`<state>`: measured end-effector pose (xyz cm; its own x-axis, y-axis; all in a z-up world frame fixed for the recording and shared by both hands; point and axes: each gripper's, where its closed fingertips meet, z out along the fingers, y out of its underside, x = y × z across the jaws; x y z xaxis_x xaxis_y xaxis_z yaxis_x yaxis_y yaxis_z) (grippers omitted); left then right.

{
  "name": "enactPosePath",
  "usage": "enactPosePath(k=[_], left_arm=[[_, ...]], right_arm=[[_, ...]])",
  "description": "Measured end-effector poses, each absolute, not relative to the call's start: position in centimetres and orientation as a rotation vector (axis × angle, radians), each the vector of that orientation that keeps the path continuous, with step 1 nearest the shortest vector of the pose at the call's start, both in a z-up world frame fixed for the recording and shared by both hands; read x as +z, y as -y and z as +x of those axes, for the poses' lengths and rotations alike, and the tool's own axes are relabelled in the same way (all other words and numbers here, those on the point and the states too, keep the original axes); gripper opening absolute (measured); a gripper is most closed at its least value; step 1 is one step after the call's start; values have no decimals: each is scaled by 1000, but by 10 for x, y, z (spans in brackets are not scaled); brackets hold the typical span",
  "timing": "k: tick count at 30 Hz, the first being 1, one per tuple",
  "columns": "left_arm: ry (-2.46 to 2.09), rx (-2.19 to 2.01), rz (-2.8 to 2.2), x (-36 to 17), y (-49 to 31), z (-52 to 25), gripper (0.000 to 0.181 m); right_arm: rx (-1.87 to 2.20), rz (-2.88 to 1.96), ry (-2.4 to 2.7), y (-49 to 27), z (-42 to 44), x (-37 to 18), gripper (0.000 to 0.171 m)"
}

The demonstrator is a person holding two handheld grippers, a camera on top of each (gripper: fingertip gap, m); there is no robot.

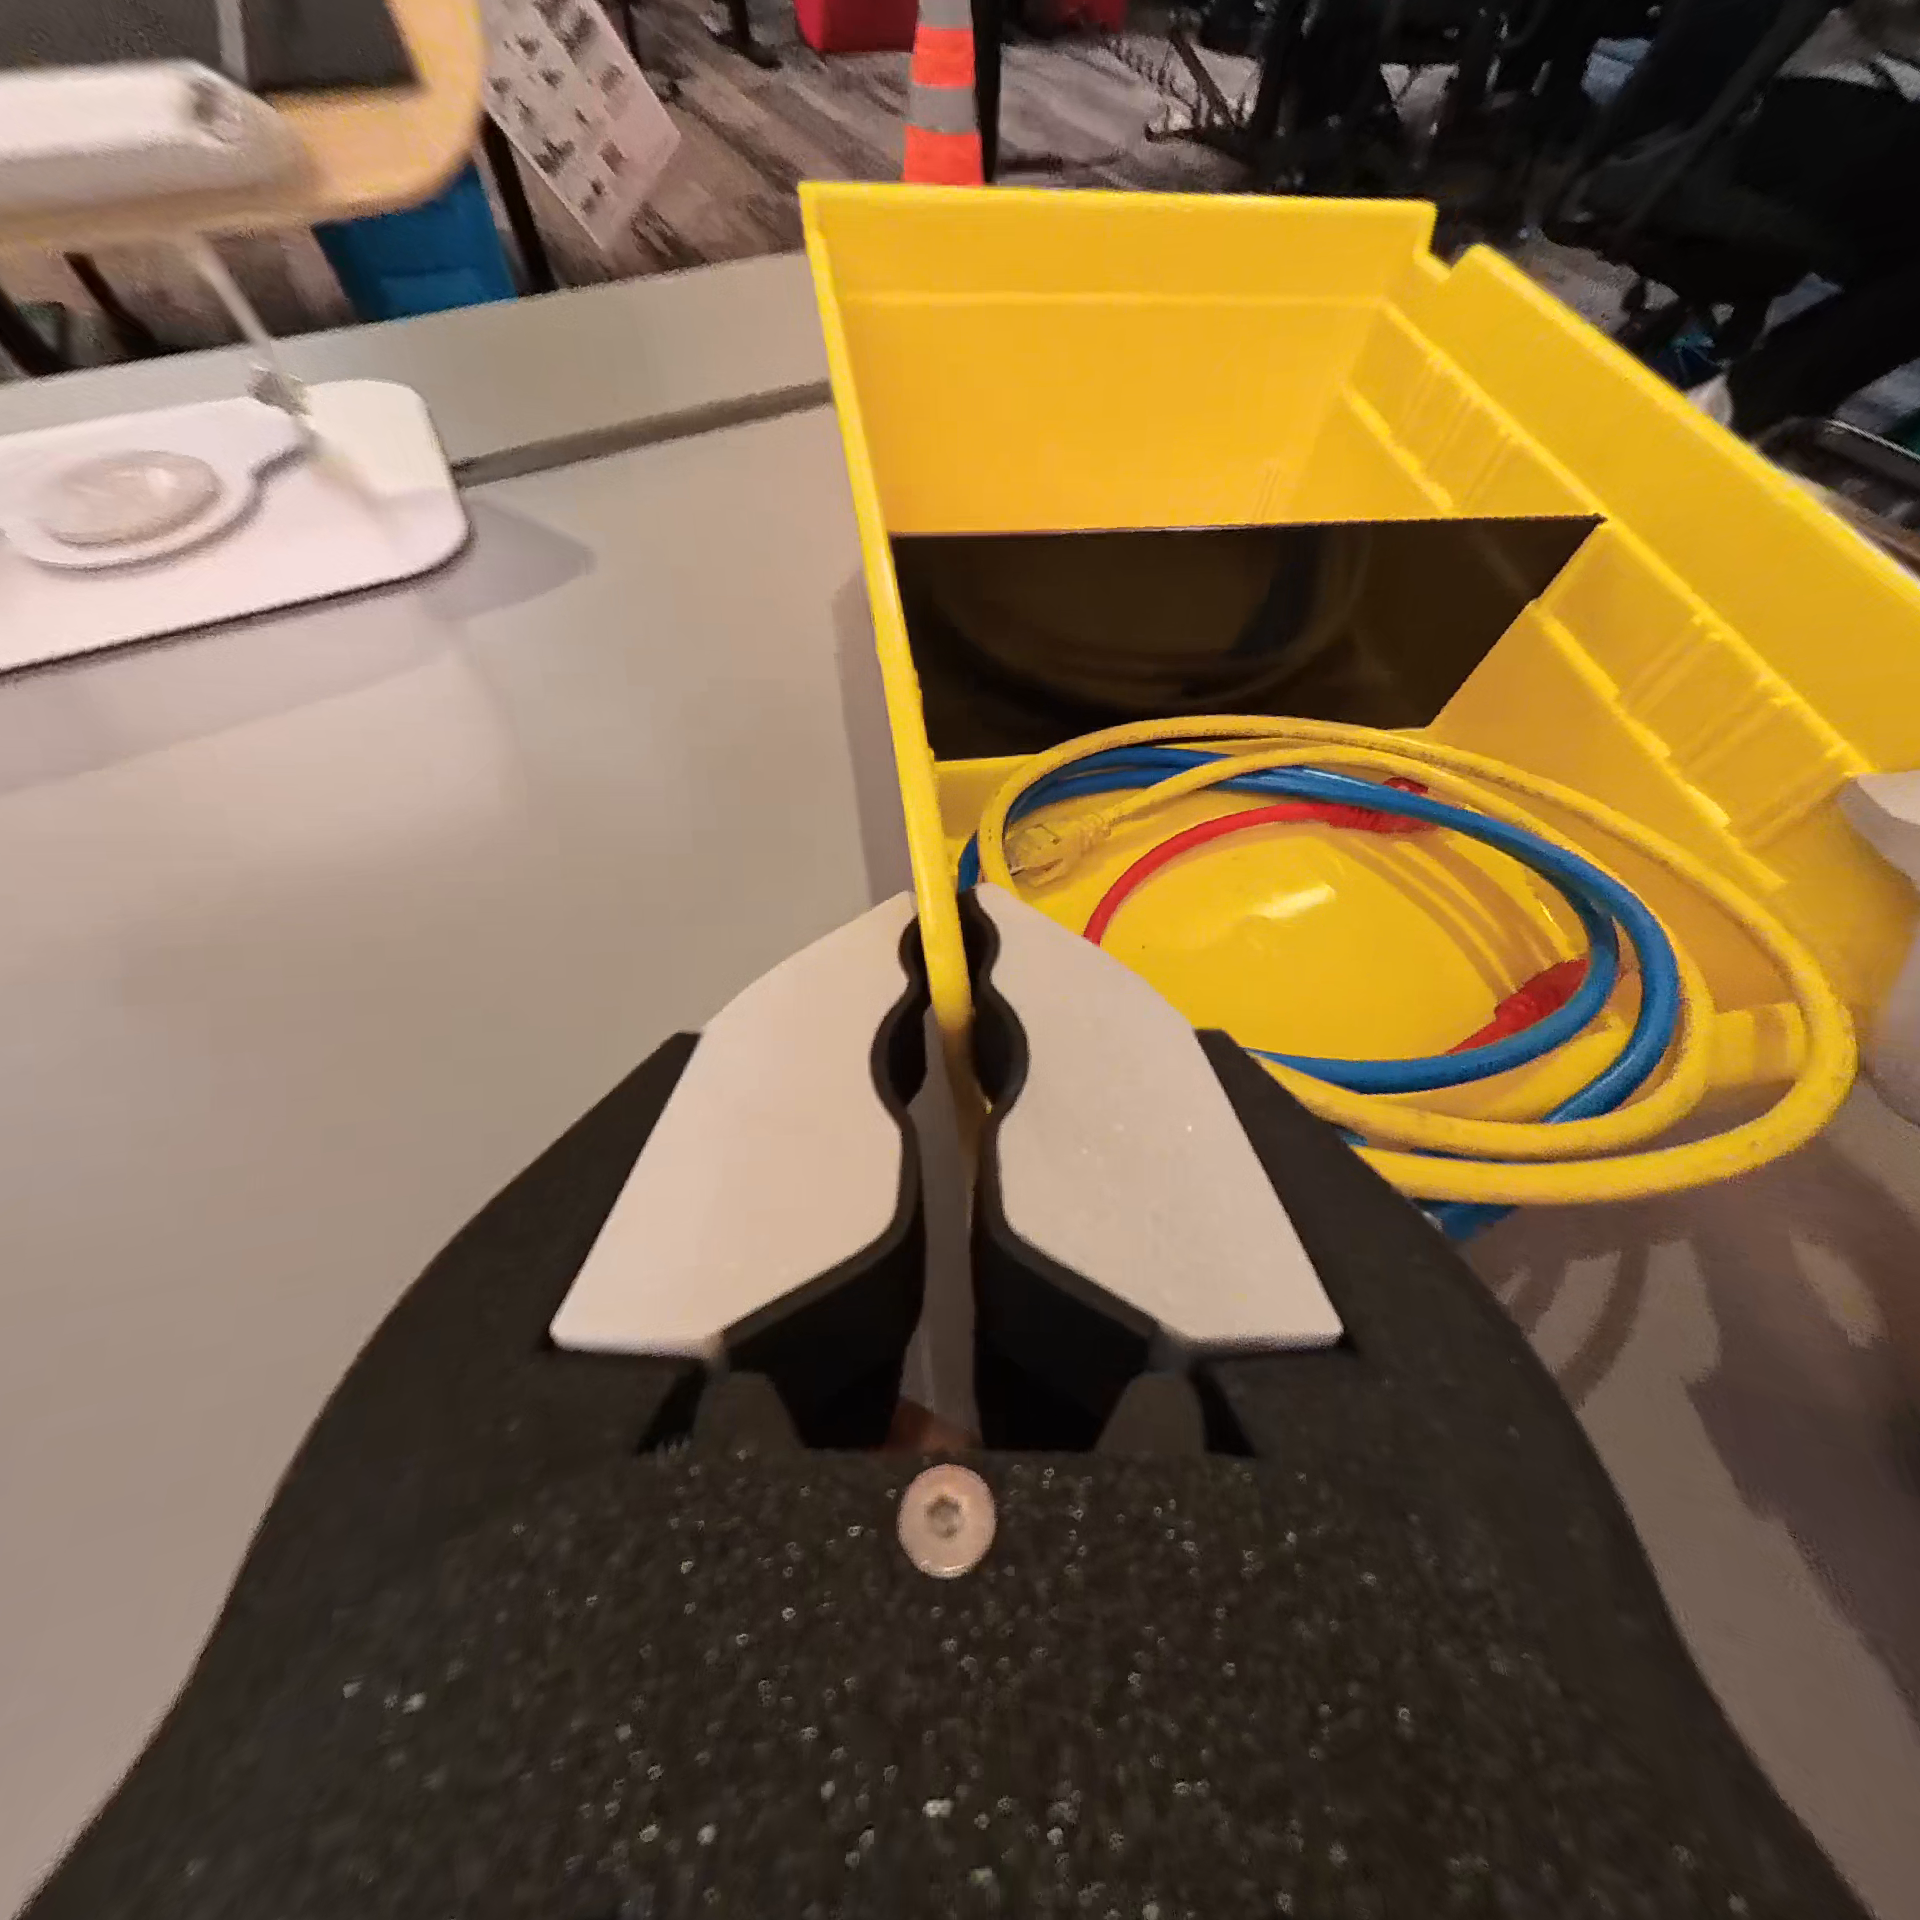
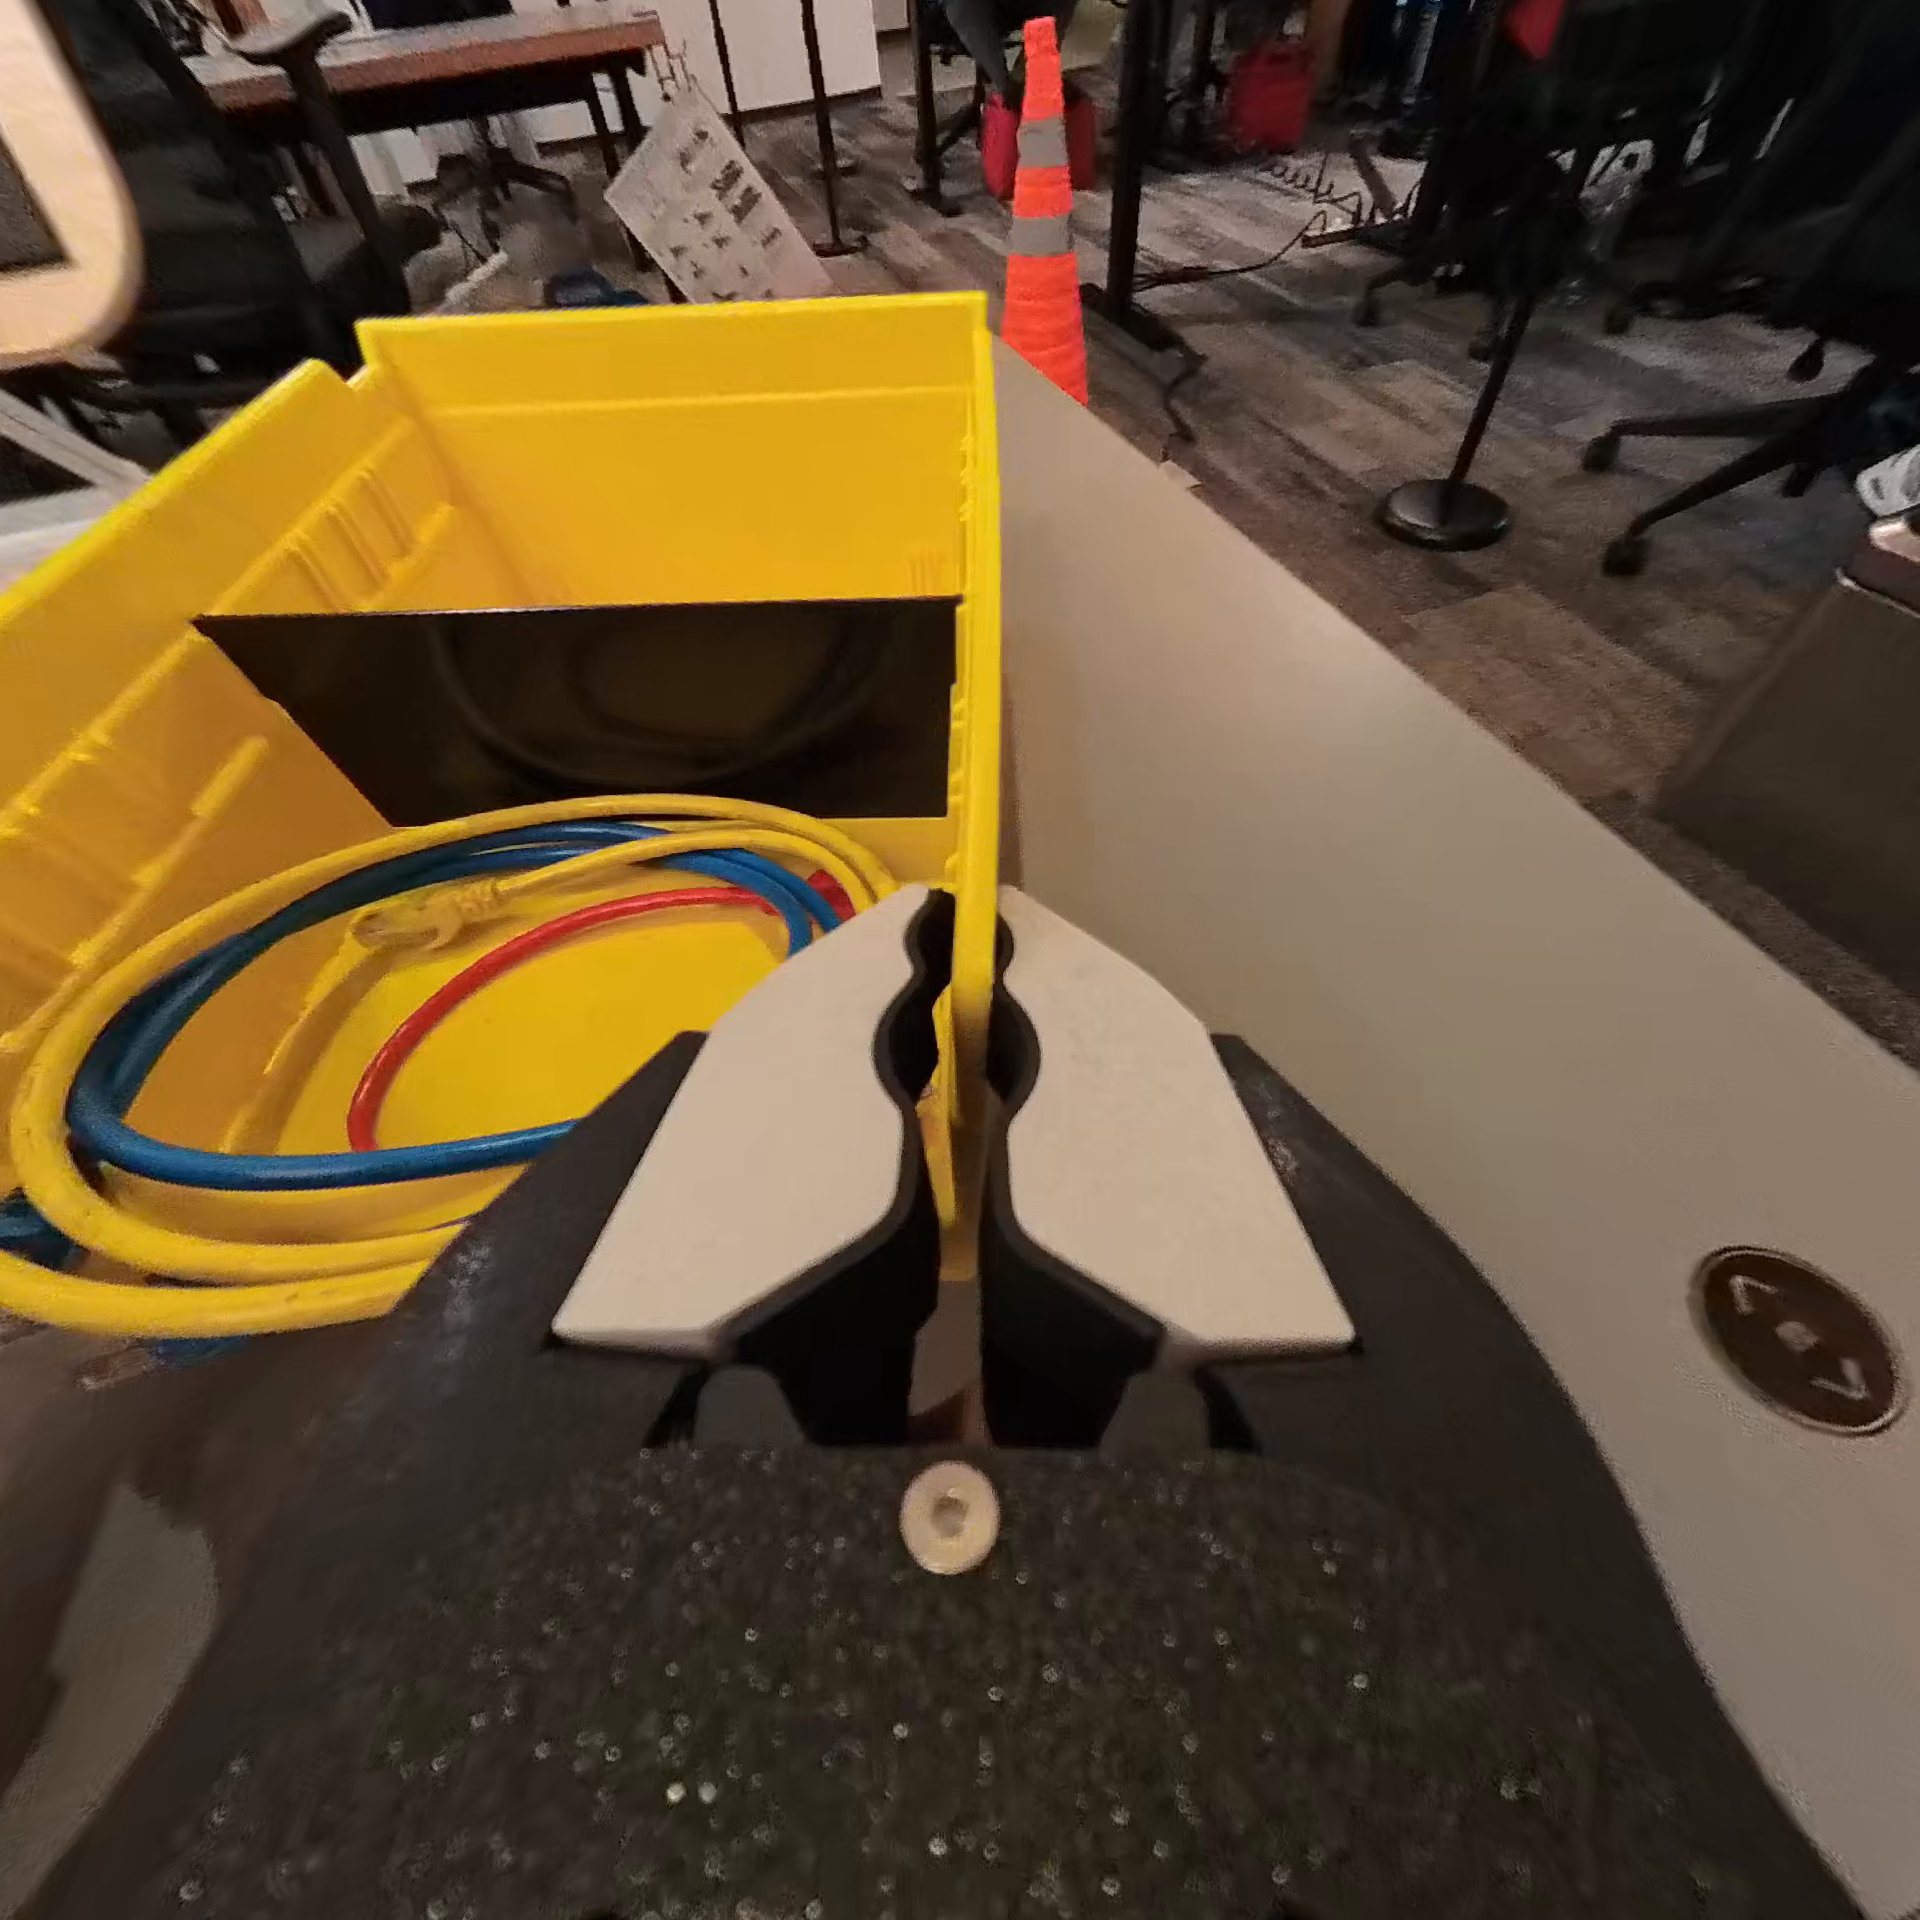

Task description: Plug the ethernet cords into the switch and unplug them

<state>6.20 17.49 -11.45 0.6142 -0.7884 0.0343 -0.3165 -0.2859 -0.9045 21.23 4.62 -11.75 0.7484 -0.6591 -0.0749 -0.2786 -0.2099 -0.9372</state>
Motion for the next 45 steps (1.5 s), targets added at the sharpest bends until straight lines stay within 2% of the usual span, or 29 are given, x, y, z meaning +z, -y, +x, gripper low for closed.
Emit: enactPosePath(k=[5, 10, 16, 21, 23, 25, 28, 32, 33, 34, 37, 40, 45], left_arm=[[-822, -543, -1811, -89, -195, 7, 3], [-694, -445, -1845, -79, -234, -85, 3], [-575, -314, -1958, -110, -268, -184, 4], [-547, -315, -1986, -122, -278, -214, 4], [-563, -341, -1998, -122, -280, -219, 5], [-584, -445, -1999, -116, -272, -220, 18], [-568, -647, -1903, -80, -245, -233, 30], [-532, -632, -1776, -37, -237, -297, 30], [-507, -553, -1783, -36, -248, -325, 30], [-487, -482, -1810, -39, -261, -354, 34], [-451, -330, -1969, -68, -303, -431, 58], [-470, -279, -1992, -84, -331, -465, 63], [-552, -329, -2021, -111, -355, -464, 58]], right_arm=[[-385, -1750, -650, -75, 166, -93, 4], [-254, -1760, -565, -134, 88, -83, 4], [-83, -1867, -488, -198, 0, -111, 4], [-127, -1872, -397, -217, -27, -118, 5], [-148, -1859, -345, -219, -32, -116, 5], [-165, -1814, -223, -215, -40, -109, 17], [-212, -1735, -91, -197, -47, -98, 25], [-283, -1605, 89, -166, -60, -76, 24], [-285, -1564, 128, -158, -64, -71, 16], [-271, -1521, 160, -151, -69, -66, 4], [-123, -1440, 219, -139, -89, -53, 0], [-70, -1427, 202, -141, -95, -49, 0], [-18, -1402, 246, -142, -116, -48, 0]])
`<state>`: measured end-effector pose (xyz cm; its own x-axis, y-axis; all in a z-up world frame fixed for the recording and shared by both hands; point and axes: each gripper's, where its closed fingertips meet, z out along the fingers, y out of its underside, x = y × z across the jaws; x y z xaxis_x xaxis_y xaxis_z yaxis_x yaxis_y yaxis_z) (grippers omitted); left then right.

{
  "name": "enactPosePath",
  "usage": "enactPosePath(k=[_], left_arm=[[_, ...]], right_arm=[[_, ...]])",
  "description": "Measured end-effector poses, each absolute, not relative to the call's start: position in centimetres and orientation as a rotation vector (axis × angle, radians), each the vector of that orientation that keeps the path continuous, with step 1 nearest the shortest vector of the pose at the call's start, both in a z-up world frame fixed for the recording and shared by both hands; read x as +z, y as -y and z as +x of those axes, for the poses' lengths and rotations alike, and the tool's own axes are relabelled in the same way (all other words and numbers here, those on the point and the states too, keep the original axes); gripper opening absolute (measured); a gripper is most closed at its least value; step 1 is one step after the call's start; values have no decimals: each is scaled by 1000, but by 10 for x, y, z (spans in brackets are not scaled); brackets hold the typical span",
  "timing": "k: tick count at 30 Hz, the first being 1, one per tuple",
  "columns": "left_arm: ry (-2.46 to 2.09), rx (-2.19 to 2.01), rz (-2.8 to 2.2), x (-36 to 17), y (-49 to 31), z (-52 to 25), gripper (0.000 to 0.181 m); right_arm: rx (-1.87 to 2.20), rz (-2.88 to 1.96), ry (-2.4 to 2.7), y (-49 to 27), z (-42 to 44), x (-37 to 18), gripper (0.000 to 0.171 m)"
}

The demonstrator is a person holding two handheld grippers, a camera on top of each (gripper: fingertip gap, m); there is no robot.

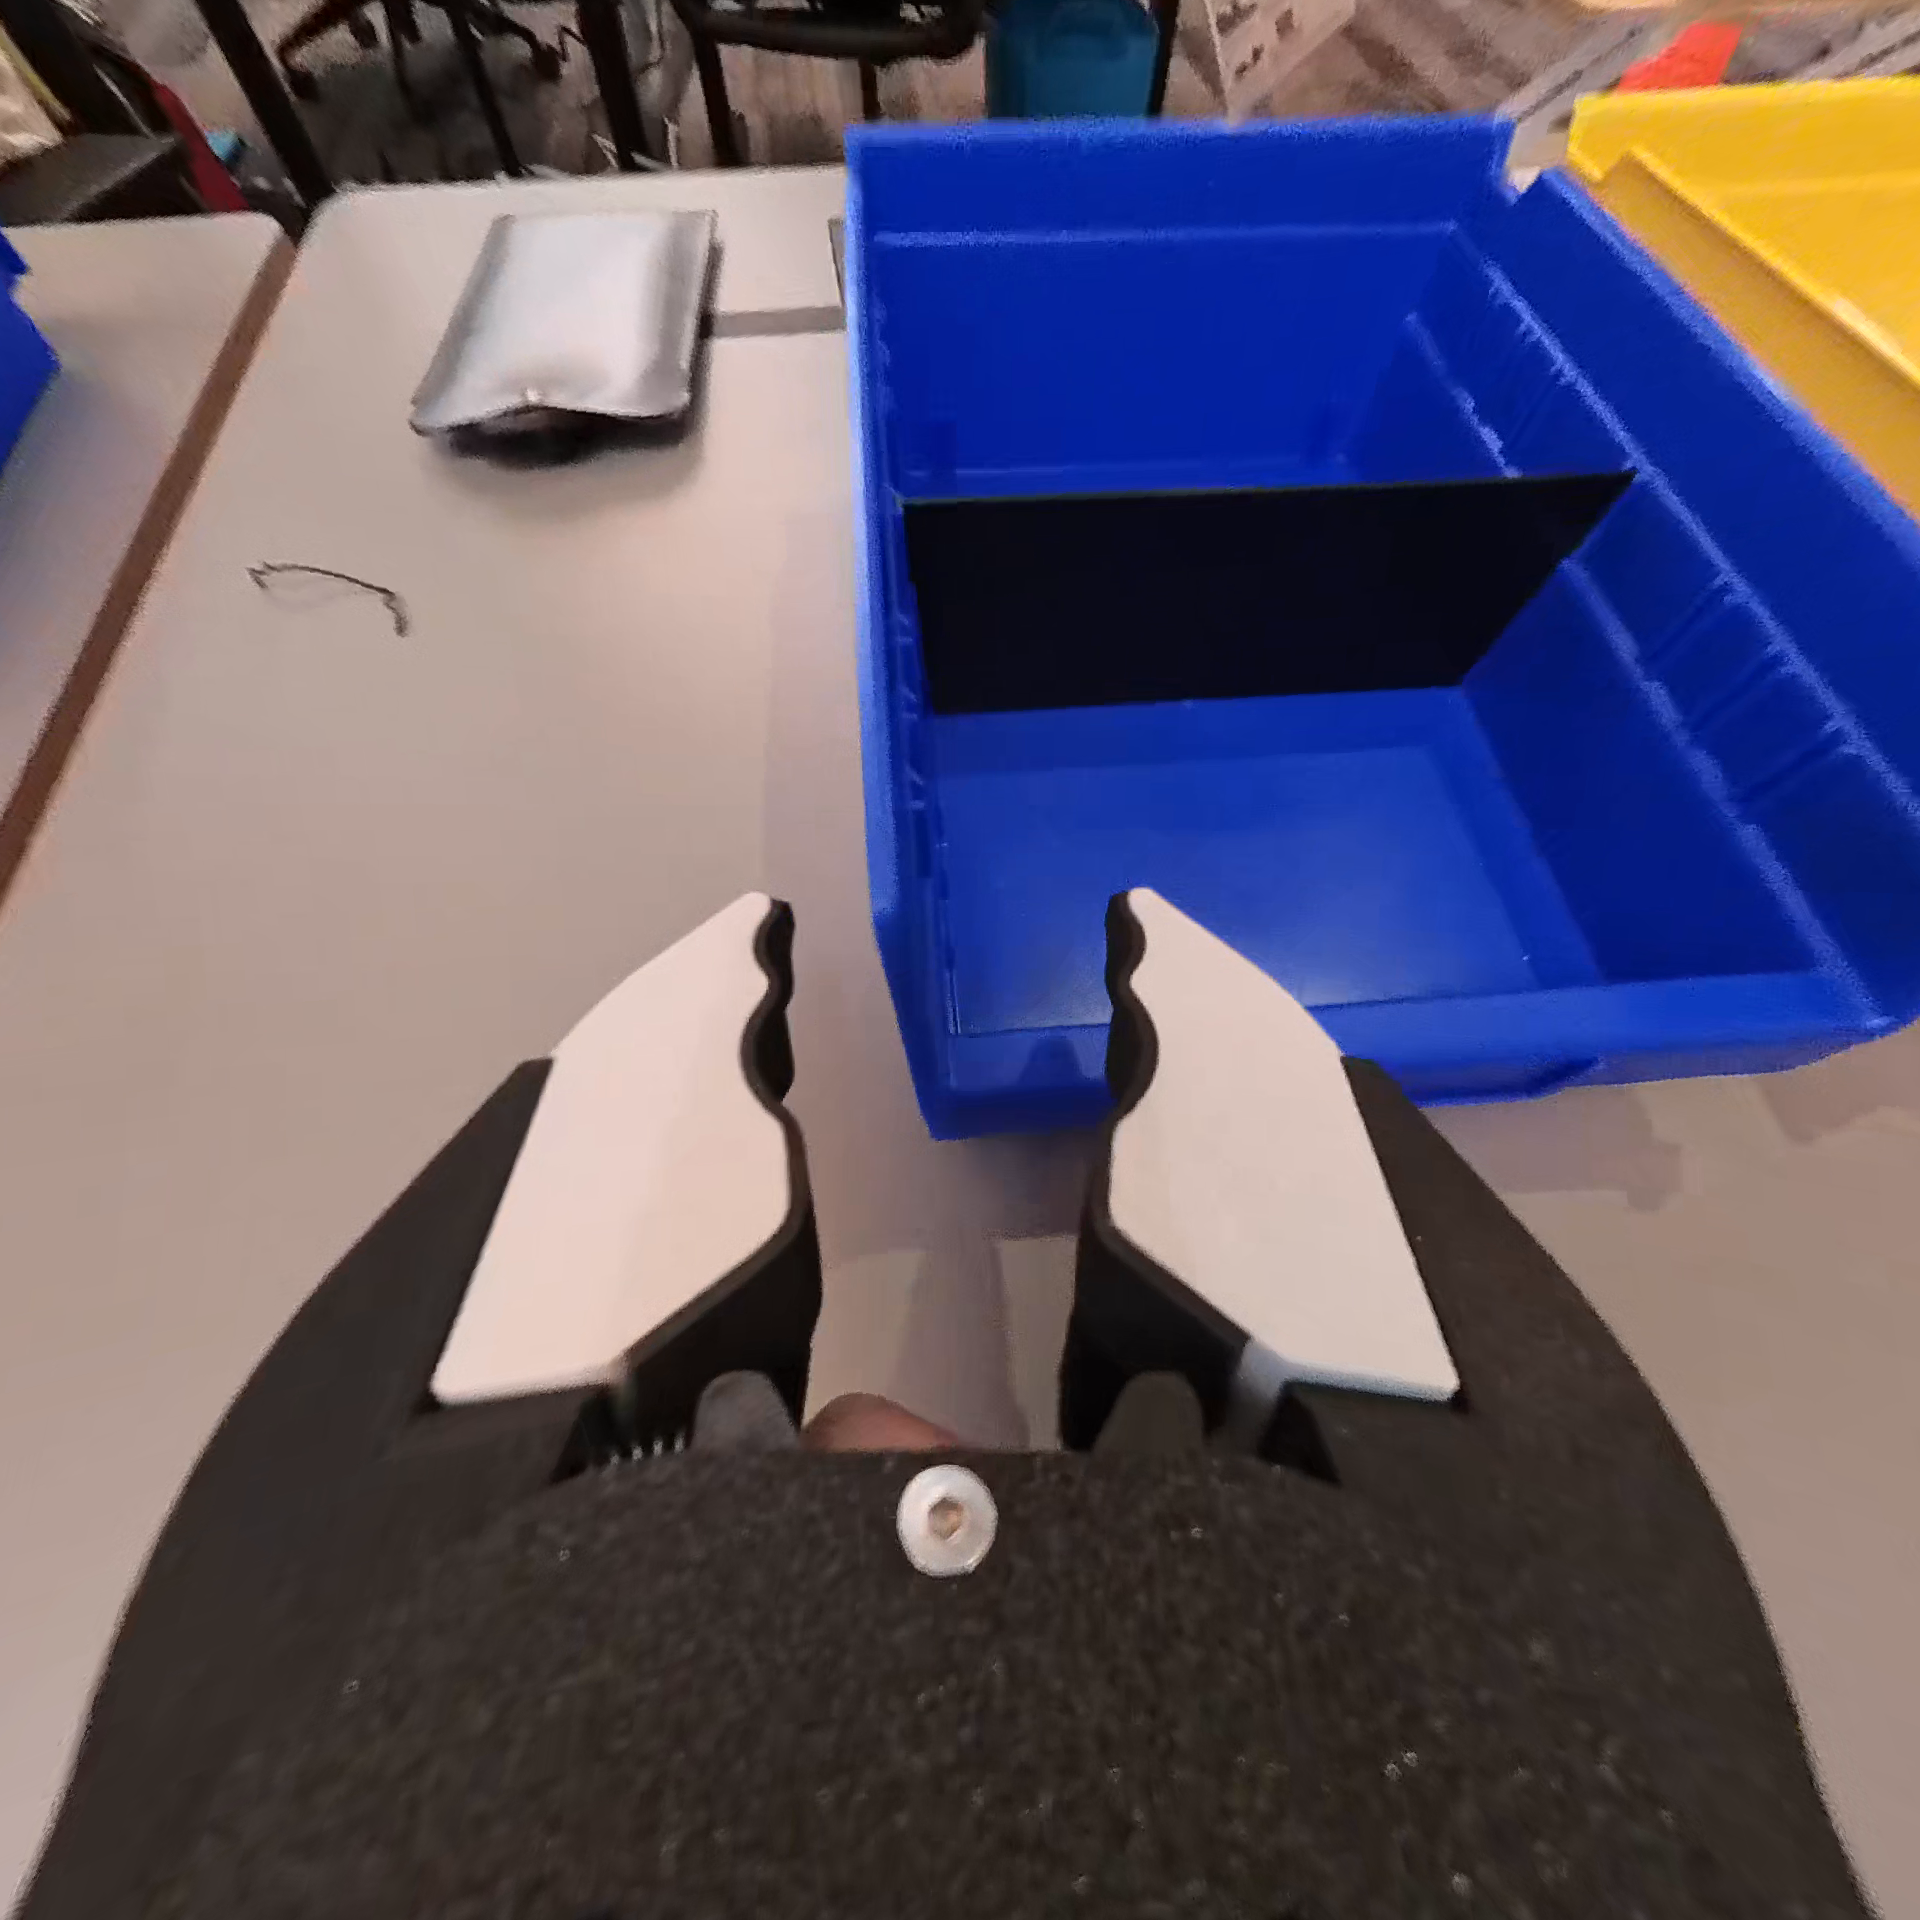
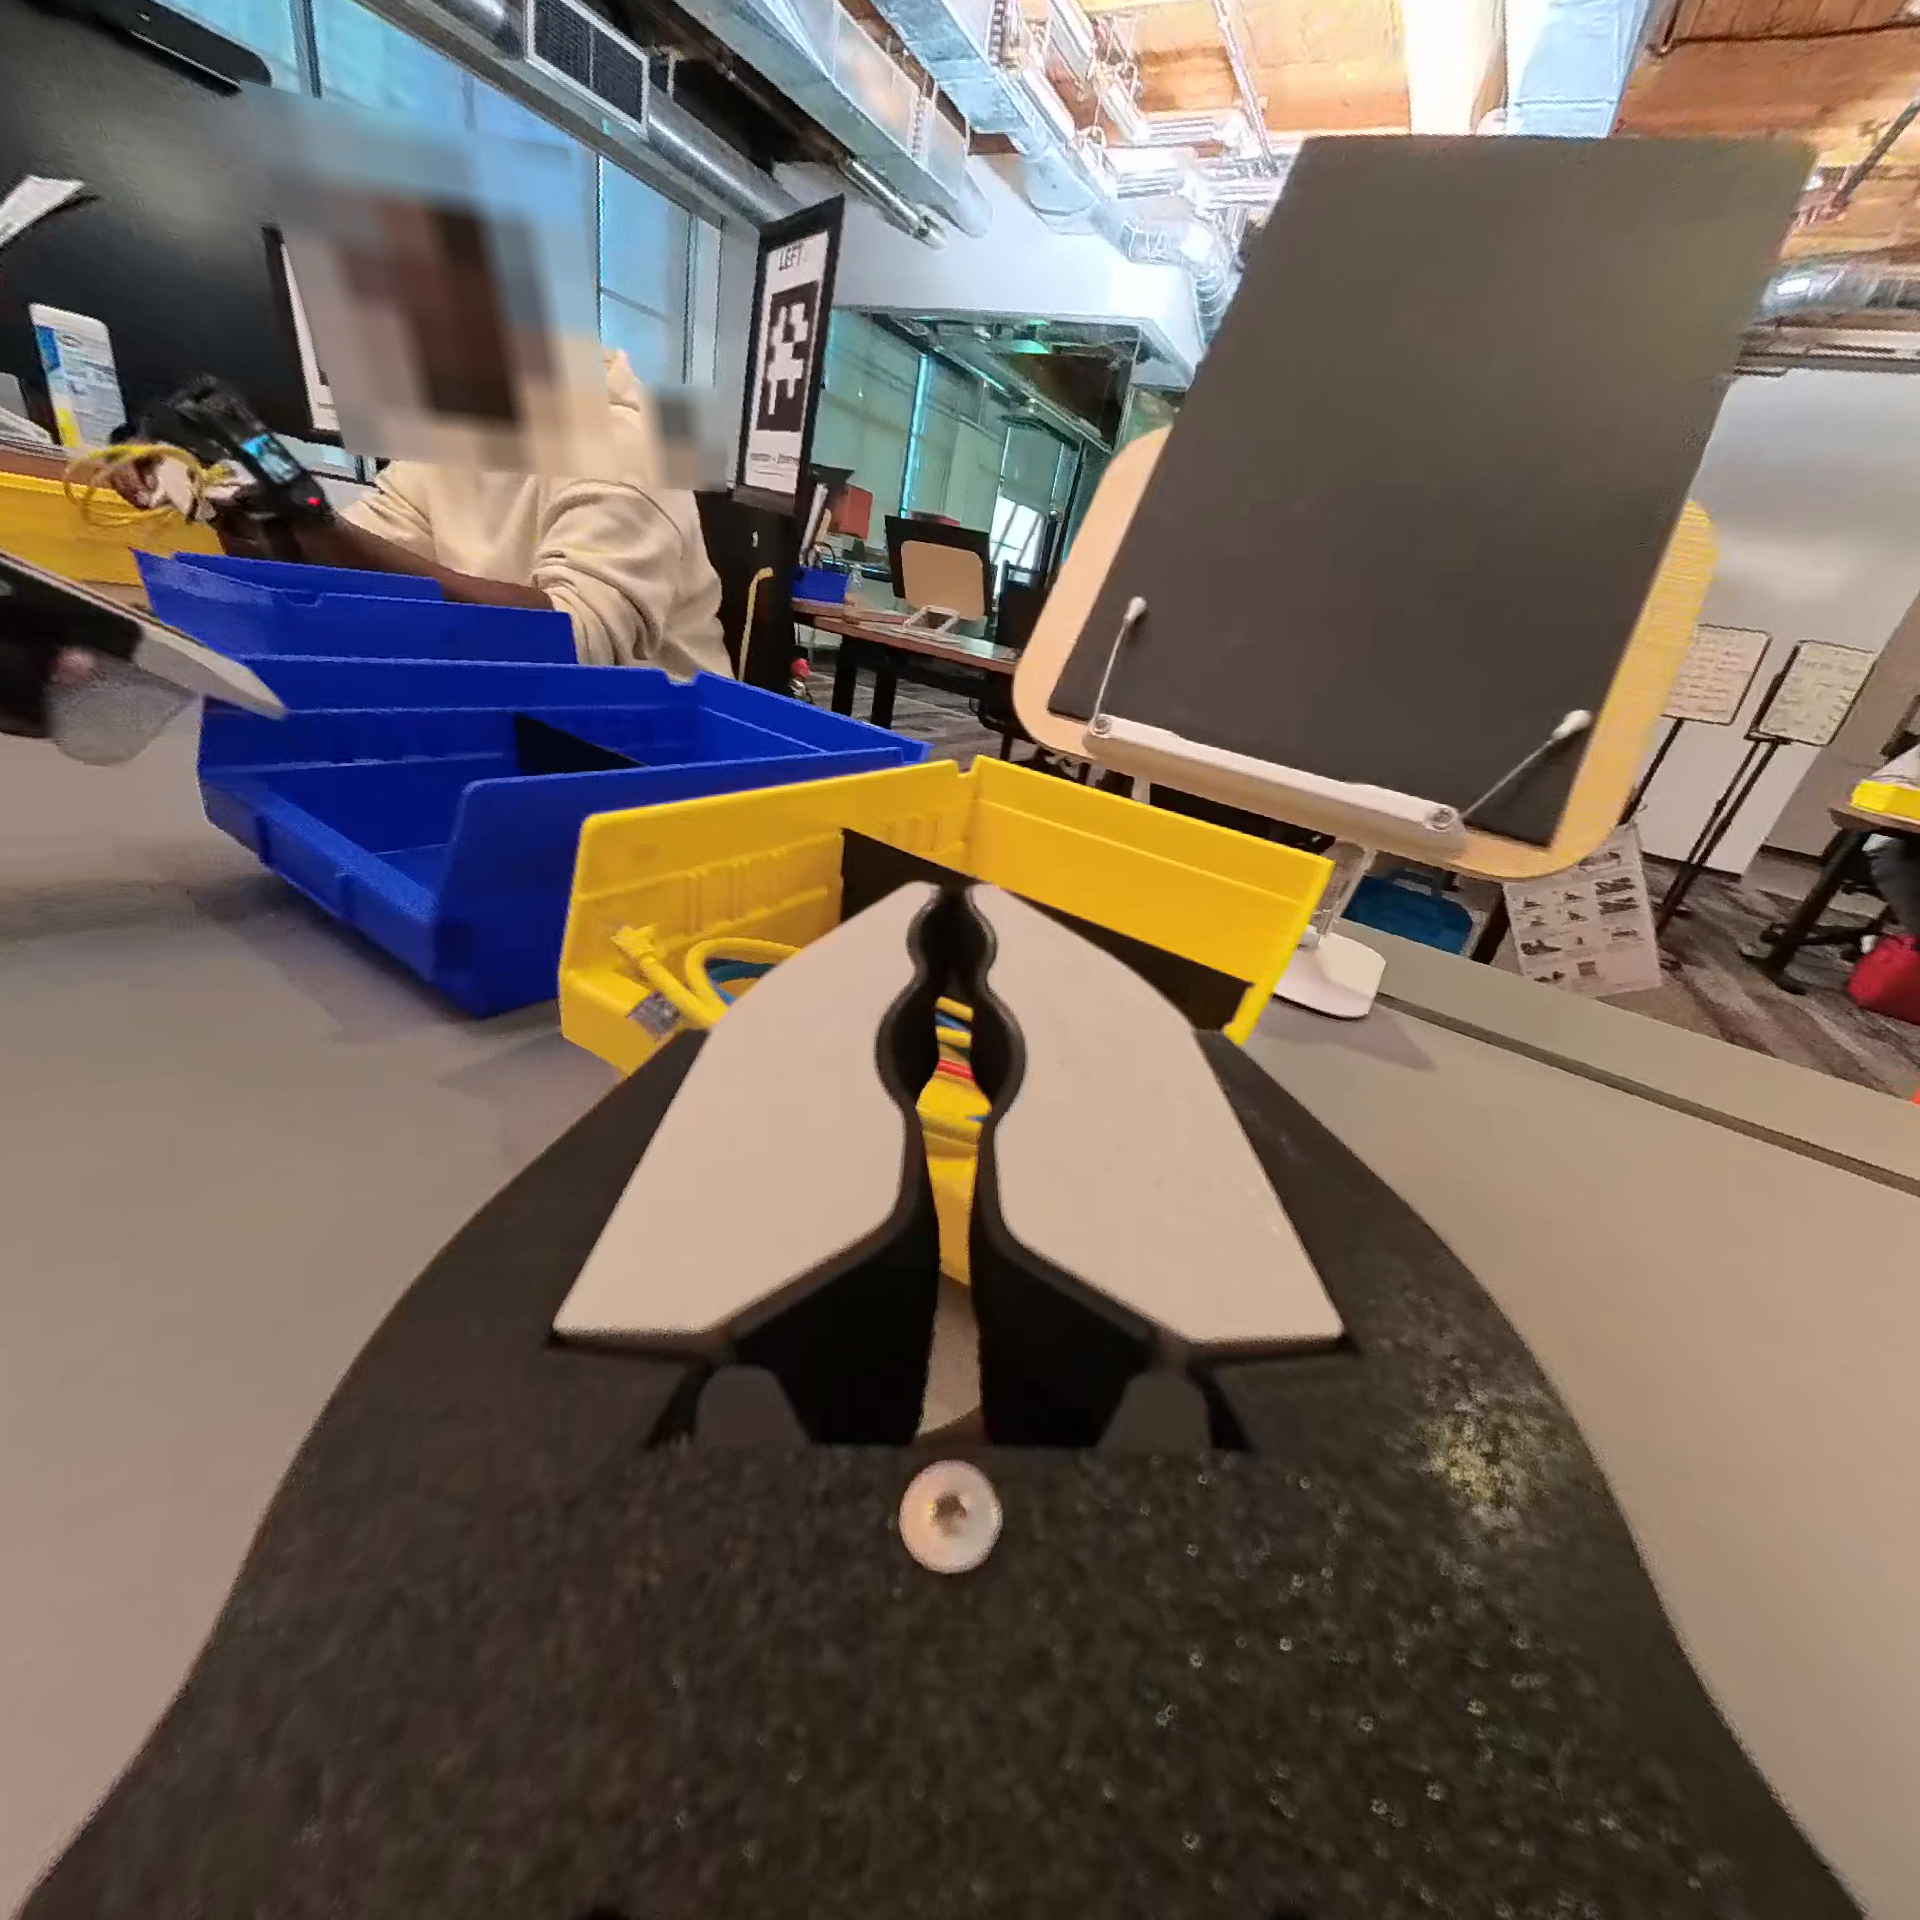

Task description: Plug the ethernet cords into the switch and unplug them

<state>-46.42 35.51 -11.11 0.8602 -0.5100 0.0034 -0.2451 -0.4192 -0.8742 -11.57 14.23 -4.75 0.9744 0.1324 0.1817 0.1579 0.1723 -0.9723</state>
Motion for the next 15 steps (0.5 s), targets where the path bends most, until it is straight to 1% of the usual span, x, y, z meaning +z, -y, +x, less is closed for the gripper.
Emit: enactPosePath(k=[1, 2, 4, 7, 10, 13, 14, 15], left_arm=[[-567, -329, -2037, -118, -359, -463, 55], [-578, -327, -2051, -125, -362, -462, 47], [-593, -354, -2067, -135, -365, -456, 25], [-533, -355, -2085, -142, -368, -458, 4], [-455, -374, -2099, -143, -355, -460, 5], [-426, -288, -2110, -143, -323, -467, 4], [-415, -253, -2112, -143, -310, -470, 4], [-388, -230, -2115, -143, -296, -474, 4]], right_arm=[[-17, -1406, 249, -143, -120, -48, 0], [-6, -1412, 257, -145, -126, -49, 0], [24, -1425, 272, -147, -139, -53, 0], [62, -1458, 295, -153, -164, -61, 0], [117, -1525, 321, -162, -199, -73, 0], [120, -1646, 329, -177, -234, -91, 0], [129, -1673, 304, -182, -243, -94, 6], [159, -1684, 291, -186, -255, -95, 18]])
